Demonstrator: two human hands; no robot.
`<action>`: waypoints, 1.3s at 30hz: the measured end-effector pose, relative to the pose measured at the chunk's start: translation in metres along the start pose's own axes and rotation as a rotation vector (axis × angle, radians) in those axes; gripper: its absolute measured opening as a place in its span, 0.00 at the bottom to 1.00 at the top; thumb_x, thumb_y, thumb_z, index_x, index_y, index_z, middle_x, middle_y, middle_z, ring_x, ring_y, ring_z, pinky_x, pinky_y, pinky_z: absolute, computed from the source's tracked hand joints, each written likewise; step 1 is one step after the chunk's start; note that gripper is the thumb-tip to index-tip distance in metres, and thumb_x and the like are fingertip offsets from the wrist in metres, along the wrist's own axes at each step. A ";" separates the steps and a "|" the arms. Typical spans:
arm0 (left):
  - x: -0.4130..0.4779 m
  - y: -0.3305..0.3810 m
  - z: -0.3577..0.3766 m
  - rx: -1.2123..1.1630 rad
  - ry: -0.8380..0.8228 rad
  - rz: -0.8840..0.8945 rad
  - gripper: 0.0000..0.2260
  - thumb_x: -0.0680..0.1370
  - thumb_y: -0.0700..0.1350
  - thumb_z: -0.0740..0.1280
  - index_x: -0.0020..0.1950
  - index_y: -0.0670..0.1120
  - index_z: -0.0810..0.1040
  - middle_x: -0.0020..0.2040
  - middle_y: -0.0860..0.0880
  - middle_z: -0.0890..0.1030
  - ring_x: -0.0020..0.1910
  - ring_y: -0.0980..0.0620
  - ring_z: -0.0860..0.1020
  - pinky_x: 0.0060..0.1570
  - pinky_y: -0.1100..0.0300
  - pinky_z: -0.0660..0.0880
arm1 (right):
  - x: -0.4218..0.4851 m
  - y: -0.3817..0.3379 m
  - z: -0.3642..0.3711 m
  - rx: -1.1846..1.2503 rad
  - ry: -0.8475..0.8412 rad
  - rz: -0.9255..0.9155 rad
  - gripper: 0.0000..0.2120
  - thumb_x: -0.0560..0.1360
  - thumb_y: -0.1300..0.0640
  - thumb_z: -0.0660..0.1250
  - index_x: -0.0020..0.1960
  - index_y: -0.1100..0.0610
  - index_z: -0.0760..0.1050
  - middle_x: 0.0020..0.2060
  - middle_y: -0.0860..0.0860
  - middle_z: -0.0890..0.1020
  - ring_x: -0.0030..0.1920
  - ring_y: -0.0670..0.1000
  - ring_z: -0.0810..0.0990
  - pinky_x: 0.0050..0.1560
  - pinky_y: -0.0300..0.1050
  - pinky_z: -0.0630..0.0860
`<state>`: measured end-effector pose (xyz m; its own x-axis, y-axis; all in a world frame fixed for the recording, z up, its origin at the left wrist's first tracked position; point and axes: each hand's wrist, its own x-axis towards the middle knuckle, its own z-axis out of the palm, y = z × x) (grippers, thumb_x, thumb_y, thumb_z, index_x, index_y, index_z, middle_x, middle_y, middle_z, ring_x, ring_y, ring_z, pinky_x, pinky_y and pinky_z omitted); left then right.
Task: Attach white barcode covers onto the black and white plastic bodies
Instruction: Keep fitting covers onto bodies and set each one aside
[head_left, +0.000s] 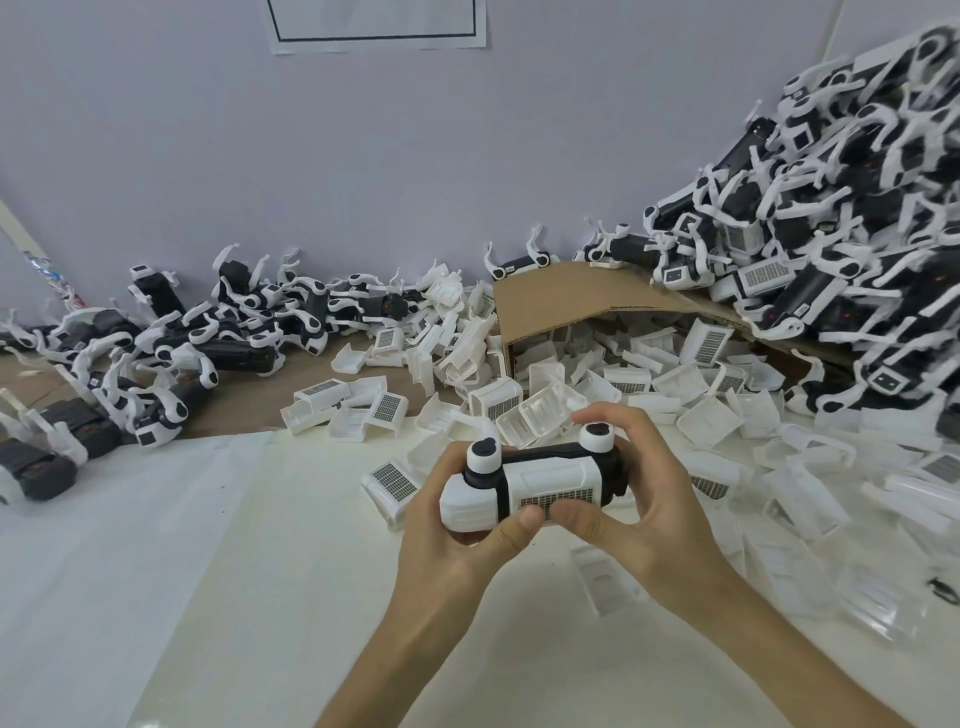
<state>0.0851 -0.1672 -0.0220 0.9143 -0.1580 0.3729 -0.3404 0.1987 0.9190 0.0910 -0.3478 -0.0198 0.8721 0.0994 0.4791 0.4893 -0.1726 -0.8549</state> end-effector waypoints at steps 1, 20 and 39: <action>0.000 0.000 0.000 0.000 0.001 -0.003 0.13 0.68 0.50 0.76 0.52 0.55 0.81 0.42 0.50 0.84 0.37 0.54 0.81 0.38 0.64 0.76 | 0.000 0.001 -0.001 0.006 -0.017 0.009 0.33 0.67 0.46 0.78 0.68 0.47 0.69 0.47 0.50 0.83 0.49 0.51 0.81 0.52 0.35 0.74; -0.001 -0.004 -0.002 0.021 0.000 -0.029 0.17 0.69 0.52 0.75 0.56 0.52 0.79 0.43 0.47 0.84 0.36 0.51 0.78 0.38 0.58 0.77 | 0.002 0.001 0.000 -0.005 0.018 -0.004 0.26 0.66 0.49 0.80 0.59 0.43 0.71 0.44 0.47 0.83 0.42 0.45 0.80 0.44 0.29 0.72; 0.000 0.007 0.002 -0.039 -0.040 -0.132 0.17 0.68 0.53 0.75 0.55 0.52 0.84 0.50 0.45 0.86 0.48 0.49 0.83 0.44 0.61 0.78 | -0.001 -0.013 0.005 0.073 0.036 -0.033 0.14 0.68 0.46 0.76 0.49 0.49 0.77 0.49 0.52 0.85 0.52 0.55 0.84 0.51 0.49 0.81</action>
<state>0.0820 -0.1673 -0.0151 0.9409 -0.2231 0.2547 -0.2084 0.2113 0.9549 0.0837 -0.3407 -0.0098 0.8555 0.0686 0.5133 0.5178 -0.0982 -0.8499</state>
